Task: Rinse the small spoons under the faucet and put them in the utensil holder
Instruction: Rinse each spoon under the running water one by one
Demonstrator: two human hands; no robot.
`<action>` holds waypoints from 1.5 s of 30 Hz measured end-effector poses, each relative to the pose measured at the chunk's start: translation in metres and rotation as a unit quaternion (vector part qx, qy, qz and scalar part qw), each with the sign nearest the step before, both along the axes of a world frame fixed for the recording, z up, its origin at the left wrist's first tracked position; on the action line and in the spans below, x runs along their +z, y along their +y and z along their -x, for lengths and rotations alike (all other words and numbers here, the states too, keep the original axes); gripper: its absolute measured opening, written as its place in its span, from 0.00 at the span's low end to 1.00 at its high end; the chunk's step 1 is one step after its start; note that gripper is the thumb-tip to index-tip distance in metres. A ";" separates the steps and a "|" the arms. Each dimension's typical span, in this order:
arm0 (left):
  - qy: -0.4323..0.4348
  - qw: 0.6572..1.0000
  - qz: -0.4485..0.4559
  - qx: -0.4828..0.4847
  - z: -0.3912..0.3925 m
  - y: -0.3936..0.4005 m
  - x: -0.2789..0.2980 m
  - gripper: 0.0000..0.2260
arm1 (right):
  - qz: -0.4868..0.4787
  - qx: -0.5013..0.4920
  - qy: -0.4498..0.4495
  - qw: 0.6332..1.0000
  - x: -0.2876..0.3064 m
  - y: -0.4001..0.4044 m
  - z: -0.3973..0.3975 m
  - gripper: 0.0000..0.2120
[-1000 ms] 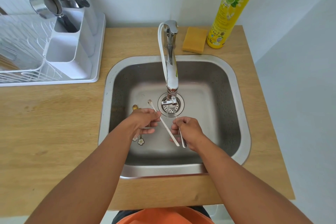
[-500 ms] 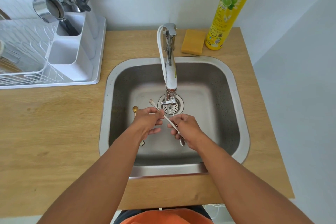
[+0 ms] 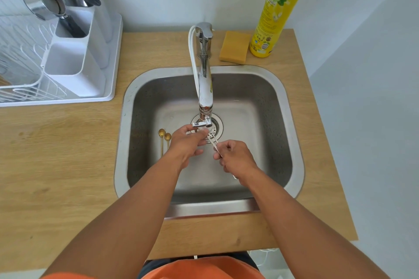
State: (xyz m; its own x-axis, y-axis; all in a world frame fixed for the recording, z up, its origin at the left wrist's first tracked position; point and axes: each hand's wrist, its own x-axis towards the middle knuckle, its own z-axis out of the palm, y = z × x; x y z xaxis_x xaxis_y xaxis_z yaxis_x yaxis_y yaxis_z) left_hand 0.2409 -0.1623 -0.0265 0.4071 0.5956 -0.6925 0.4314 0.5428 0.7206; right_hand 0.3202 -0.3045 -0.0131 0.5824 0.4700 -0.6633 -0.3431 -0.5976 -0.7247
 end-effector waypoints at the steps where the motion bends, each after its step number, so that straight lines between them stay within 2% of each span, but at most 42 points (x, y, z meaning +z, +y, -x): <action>1: -0.002 1.000 -0.001 -0.005 -0.002 -0.001 0.000 0.13 | 0.003 0.000 -0.003 1.000 0.001 -0.002 -0.002 0.11; 7: -0.006 1.000 -0.011 0.013 -0.019 -0.013 -0.002 0.06 | 0.035 -0.005 -0.074 0.997 0.002 -0.010 -0.008 0.11; 14: 0.003 0.999 -0.028 0.033 -0.027 -0.025 -0.003 0.13 | 0.063 0.036 -0.172 0.982 0.009 -0.009 -0.015 0.11; 18: -0.030 0.996 0.019 0.088 -0.032 -0.029 0.000 0.13 | 0.079 0.066 -0.197 0.975 0.012 -0.008 -0.018 0.12; 23: -0.102 0.981 0.095 0.133 -0.029 -0.035 0.002 0.04 | 0.085 0.062 -0.185 0.977 0.010 -0.014 -0.027 0.11; 27: -0.150 0.967 0.144 0.149 -0.021 -0.035 0.002 0.03 | 0.095 0.063 -0.161 0.980 0.012 -0.018 -0.036 0.11; 30: -0.149 0.970 0.126 0.142 -0.015 -0.037 0.000 0.04 | 0.098 0.074 -0.129 0.984 0.014 -0.021 -0.040 0.13; 38: -0.101 0.968 0.048 0.224 -0.005 -0.043 -0.006 0.14 | 0.093 0.097 -0.056 0.989 0.023 -0.012 -0.030 0.11; 39: -0.100 0.968 0.043 0.225 -0.003 -0.043 -0.007 0.13 | 0.097 0.104 -0.053 0.988 0.023 -0.012 -0.029 0.12; 42: -0.119 0.972 0.033 0.198 0.005 -0.043 -0.006 0.02 | 0.104 0.114 -0.046 0.987 0.024 -0.009 -0.025 0.12; 45: -0.124 0.977 0.032 0.171 0.012 -0.041 -0.005 0.07 | 0.094 0.103 -0.023 0.990 0.023 -0.008 -0.025 0.11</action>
State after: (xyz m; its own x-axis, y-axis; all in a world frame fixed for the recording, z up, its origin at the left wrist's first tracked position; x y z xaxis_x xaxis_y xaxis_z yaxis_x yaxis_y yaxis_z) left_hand 0.2288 -0.2036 -0.0317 0.3525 0.6844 -0.6383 0.0339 0.6723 0.7395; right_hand 0.3455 -0.3126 0.0101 0.5190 0.4519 -0.7256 -0.1692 -0.7777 -0.6054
